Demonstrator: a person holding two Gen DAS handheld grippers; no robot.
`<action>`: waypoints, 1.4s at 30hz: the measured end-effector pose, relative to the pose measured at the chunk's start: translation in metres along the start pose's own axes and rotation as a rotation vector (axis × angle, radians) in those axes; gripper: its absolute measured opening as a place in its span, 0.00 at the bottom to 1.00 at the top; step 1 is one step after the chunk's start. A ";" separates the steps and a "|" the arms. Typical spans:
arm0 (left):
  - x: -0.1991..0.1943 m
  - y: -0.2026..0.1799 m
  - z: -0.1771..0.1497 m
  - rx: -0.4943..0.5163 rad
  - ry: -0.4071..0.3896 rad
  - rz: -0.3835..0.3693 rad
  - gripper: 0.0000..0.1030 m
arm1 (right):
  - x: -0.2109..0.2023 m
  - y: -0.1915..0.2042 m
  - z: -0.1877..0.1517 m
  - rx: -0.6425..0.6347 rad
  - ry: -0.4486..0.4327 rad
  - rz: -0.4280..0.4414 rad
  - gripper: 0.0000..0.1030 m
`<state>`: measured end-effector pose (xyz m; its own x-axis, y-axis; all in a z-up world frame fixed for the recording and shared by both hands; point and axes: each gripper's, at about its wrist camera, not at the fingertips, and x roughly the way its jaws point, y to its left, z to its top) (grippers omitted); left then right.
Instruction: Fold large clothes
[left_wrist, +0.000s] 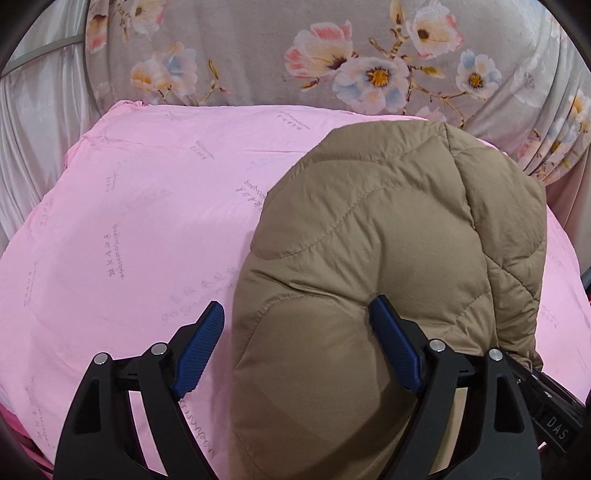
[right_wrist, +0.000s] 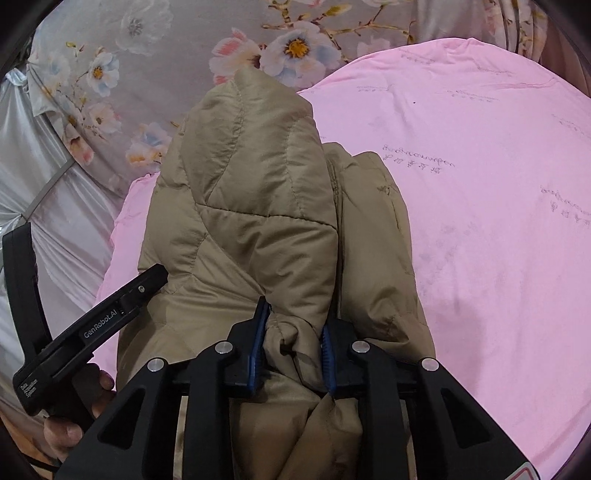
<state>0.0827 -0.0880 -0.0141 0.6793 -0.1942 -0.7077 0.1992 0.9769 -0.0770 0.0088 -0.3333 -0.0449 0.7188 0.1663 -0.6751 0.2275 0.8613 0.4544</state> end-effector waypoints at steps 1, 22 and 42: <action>0.003 -0.001 -0.001 0.003 0.000 0.004 0.79 | 0.002 -0.002 -0.001 -0.006 -0.003 -0.004 0.21; 0.030 -0.022 -0.017 0.047 -0.023 0.120 0.81 | 0.025 0.001 -0.013 -0.086 -0.055 -0.078 0.22; -0.043 0.031 0.060 -0.063 -0.091 0.055 0.81 | -0.051 0.051 0.063 -0.084 -0.201 -0.106 0.33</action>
<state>0.1020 -0.0548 0.0562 0.7497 -0.1445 -0.6458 0.1171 0.9894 -0.0855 0.0253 -0.3283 0.0498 0.8119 -0.0183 -0.5835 0.2589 0.9071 0.3318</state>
